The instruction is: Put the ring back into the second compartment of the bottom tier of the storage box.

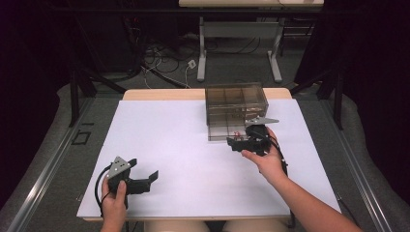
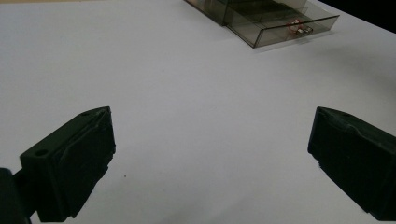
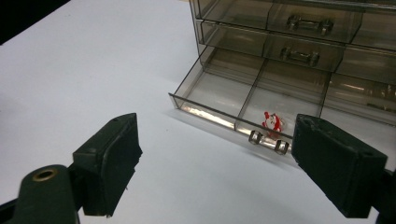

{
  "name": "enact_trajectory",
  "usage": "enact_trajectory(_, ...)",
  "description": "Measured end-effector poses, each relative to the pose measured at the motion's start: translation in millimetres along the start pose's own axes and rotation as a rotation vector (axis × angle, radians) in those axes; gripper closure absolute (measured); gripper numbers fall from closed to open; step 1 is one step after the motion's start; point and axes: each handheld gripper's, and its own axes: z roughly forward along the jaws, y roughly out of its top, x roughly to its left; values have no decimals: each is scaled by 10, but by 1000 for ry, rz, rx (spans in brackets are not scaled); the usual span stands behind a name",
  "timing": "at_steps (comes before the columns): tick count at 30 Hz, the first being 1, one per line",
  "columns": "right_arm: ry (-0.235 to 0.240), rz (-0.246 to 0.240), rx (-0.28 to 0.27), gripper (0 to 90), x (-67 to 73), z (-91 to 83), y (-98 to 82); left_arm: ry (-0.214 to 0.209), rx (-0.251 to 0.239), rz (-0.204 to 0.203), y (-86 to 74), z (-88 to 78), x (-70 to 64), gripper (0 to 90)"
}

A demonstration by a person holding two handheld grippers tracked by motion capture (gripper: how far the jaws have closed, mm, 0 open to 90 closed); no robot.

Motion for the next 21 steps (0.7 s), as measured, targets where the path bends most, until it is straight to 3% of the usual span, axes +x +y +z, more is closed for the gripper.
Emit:
enact_trajectory(4, 8, 3, -26, 119, 1, -91, -49, 1, 0, 0, 0, 0, -2, 8)
enact_trajectory(9, -3, -27, -41, 21, -4, -167, -142, 0, 0, -2, 0, 1, -4, 8)
enact_trajectory(21, -17, -36, -70, 0, 8, -308, -437, 3, -4, -7, -2, 1, -5, 8)
